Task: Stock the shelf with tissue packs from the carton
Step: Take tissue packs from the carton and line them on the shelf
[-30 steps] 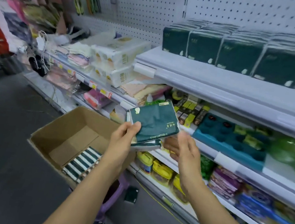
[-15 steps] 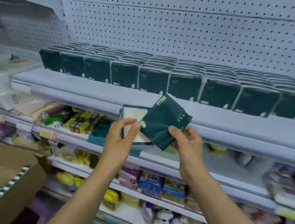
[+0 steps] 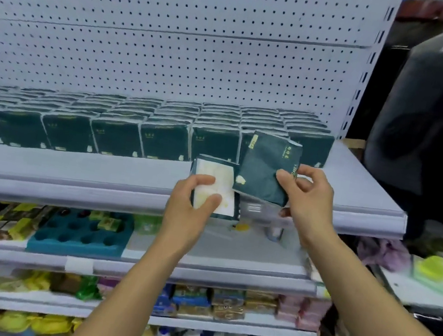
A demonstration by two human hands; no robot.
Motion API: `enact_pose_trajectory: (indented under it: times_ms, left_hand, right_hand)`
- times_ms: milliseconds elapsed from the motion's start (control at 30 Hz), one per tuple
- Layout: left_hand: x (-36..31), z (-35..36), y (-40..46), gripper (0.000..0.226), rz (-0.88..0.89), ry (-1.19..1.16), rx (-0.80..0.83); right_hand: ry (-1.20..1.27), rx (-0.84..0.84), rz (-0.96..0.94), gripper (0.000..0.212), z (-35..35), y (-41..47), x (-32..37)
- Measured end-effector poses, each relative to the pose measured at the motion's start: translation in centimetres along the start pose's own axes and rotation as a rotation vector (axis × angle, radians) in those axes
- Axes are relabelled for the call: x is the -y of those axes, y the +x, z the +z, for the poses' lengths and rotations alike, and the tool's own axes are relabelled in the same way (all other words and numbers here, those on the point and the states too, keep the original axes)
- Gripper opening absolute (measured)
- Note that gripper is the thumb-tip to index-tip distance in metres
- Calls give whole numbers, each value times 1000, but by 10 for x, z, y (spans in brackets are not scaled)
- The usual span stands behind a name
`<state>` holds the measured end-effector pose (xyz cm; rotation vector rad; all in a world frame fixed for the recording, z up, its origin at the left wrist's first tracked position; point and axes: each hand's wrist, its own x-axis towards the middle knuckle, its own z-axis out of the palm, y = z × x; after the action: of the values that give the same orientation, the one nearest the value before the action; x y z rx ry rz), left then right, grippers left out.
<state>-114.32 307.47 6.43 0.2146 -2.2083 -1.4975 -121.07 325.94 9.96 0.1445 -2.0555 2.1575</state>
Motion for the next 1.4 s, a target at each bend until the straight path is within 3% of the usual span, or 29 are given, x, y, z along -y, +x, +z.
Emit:
enact_pose_trajectory:
  times_ms: [133,233,333,433,600,867,1100,1267,1400]
  left_hand:
    - [-17,27,31,31,132,100,140]
    - [-29,40,55,50,159,108,243]
    - [-33,50,73,71,39,-17,313]
    - [-30,58,84,70,-130,-113,326]
    - [-24,67,102,44,-166,-156,371]
    - [-20,70,123,44,-160,-177,485]
    - [-20,71,130,36,-167,-206,479]
    - [-18,72,129,25,-232,-290,434]
    - [-24,76,126,22,-331,-402,422]
  right_hand:
    - [-327,-111,-190,28,-34,40,10]
    - [-702,-225,-310,26,-56,62,18]
    - [-1082,-198,-383,29,-74,84,21]
    - [-1319,-40,-382,31,-85,109,11]
    - [-1303,40,-449,55,-85,134,-14]
    - [-1157,25,-487,58,-67,166,-31]
    - [-1168,59,-496,58,-60,176,-36]
    - [-1196,-64,-756,76,-62,159,-33]
    - [-1112,224,-862,87,-67,136,-33]
